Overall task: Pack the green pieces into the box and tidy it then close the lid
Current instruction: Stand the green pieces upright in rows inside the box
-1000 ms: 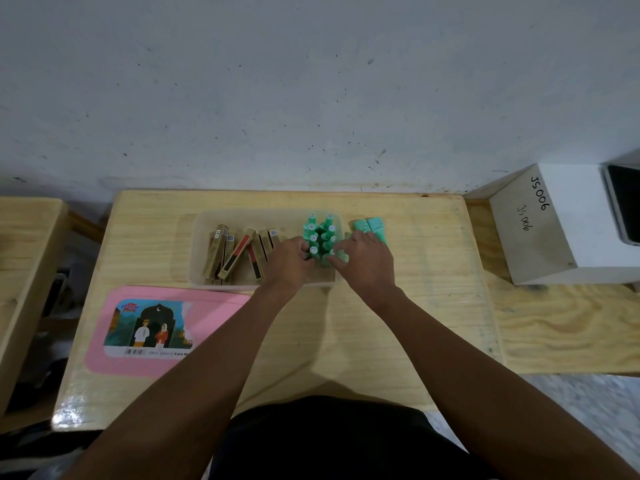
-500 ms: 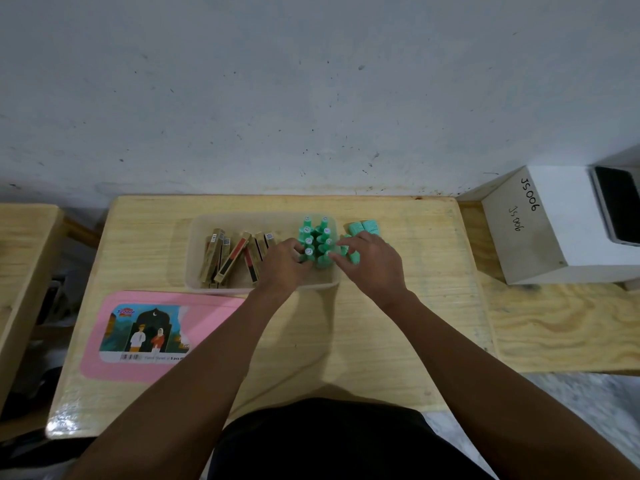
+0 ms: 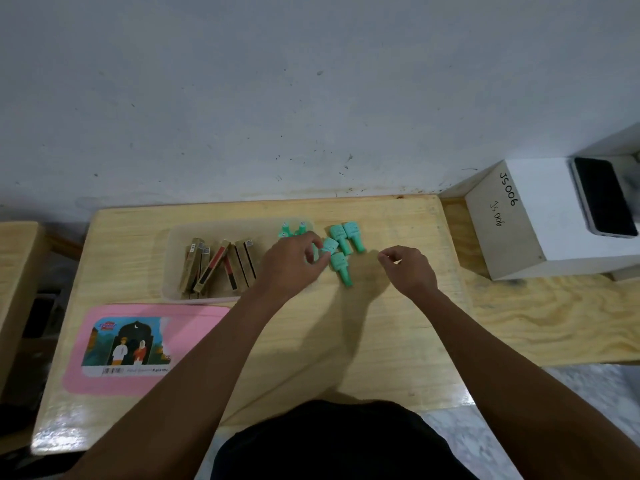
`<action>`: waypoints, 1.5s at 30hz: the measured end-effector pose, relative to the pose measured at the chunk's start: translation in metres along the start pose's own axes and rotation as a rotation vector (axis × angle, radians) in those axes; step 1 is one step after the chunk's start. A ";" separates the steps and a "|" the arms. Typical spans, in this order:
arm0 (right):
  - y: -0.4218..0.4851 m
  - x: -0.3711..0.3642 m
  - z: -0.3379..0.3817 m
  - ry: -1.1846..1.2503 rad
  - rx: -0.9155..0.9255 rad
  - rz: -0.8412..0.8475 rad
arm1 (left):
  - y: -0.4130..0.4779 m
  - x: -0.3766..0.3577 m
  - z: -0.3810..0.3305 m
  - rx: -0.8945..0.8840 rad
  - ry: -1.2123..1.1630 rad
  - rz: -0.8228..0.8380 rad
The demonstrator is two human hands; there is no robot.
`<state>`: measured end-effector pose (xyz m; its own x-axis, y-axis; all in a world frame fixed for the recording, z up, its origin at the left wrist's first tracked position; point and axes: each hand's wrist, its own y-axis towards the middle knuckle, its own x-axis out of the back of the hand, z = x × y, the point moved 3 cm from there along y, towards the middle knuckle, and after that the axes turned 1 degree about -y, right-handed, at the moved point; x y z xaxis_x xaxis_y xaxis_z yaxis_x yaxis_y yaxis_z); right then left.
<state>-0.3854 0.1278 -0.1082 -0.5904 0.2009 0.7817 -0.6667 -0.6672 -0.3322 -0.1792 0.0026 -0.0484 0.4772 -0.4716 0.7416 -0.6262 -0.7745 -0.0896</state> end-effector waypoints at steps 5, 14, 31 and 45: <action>0.019 -0.009 0.001 0.017 0.007 0.089 | 0.021 -0.054 -0.036 0.079 0.079 0.160; 0.053 -0.024 0.010 -0.059 0.032 0.162 | 0.067 -0.097 -0.062 0.074 0.790 0.375; 0.057 -0.009 -0.013 0.158 0.037 0.057 | 0.099 -0.103 -0.047 -0.164 0.891 0.436; 0.030 0.039 0.014 0.388 0.232 -0.076 | 0.075 -0.005 -0.035 0.232 -0.269 0.037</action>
<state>-0.4223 0.1057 -0.0802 -0.6997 0.4801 0.5291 -0.6218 -0.7740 -0.1200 -0.2500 -0.0382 -0.0354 0.6213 -0.5717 0.5358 -0.5046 -0.8151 -0.2846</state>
